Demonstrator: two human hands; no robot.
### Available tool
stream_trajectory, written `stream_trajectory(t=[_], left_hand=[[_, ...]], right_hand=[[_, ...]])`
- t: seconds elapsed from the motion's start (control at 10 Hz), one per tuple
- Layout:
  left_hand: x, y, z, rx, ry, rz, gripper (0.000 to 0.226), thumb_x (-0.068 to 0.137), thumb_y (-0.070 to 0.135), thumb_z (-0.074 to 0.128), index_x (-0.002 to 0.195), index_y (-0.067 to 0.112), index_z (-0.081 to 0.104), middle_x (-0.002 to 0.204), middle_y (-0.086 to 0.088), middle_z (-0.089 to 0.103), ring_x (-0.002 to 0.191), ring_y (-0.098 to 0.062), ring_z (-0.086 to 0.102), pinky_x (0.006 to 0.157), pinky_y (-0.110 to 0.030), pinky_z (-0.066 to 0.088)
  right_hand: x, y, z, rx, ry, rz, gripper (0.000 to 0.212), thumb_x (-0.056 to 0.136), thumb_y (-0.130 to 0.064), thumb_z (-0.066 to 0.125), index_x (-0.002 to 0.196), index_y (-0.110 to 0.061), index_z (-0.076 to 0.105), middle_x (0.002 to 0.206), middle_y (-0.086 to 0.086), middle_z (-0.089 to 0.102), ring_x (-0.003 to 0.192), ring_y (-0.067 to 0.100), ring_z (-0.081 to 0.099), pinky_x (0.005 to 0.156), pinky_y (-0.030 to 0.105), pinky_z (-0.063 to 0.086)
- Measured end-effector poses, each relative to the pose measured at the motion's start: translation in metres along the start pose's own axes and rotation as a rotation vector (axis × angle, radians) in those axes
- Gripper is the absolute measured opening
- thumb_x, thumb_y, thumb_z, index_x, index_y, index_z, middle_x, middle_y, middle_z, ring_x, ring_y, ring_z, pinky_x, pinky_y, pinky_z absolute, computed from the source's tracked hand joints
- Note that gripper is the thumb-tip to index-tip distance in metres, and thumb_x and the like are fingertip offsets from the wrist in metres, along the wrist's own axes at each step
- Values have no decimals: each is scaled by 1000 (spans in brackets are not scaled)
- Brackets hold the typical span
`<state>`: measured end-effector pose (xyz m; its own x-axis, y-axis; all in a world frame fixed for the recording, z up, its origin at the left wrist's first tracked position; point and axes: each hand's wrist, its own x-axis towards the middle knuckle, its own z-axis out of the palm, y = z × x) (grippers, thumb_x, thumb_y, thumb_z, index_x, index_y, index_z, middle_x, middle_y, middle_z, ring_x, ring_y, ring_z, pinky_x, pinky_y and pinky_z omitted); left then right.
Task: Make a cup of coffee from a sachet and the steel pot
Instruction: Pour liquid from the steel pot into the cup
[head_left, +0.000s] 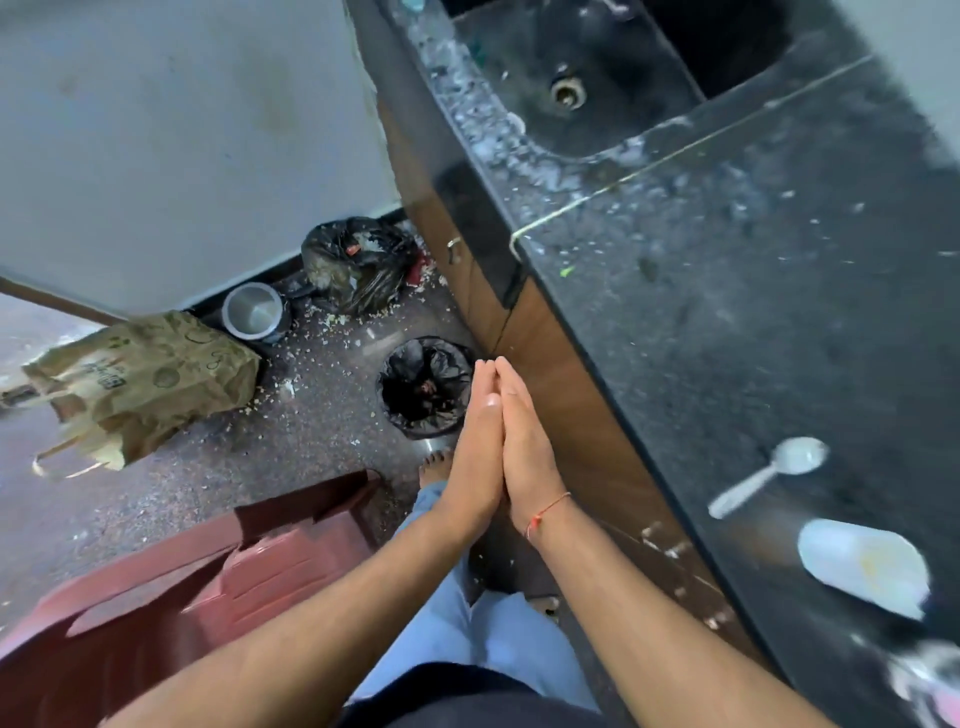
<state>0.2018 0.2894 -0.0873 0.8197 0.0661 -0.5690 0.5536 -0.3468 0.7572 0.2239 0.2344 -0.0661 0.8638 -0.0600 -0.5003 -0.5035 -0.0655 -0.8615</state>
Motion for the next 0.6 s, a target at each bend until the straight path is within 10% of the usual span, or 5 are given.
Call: stream_trajectory(t=[0.3,0.6], left_hand=[[-123,30,42,393,-230,762,54,117,37,30,171,41,27,178,30,9,168,-5,-7,131,-53,-8],[-233,32,116,839,-414,1088,67,111,46,16,175,33,0,181,18,-14,166,-16,-23,130,-62,-15]], right_hand=[[-157,13,-134,-250,310,-186,53,114,-32,37,166,-23,33,166,-19,30,159,-2,15,134,34,17],[-304,63,-225,-605,594,-291,60,114,-40,36,170,-30,18,178,-15,13,164,6,-6,134,54,13]])
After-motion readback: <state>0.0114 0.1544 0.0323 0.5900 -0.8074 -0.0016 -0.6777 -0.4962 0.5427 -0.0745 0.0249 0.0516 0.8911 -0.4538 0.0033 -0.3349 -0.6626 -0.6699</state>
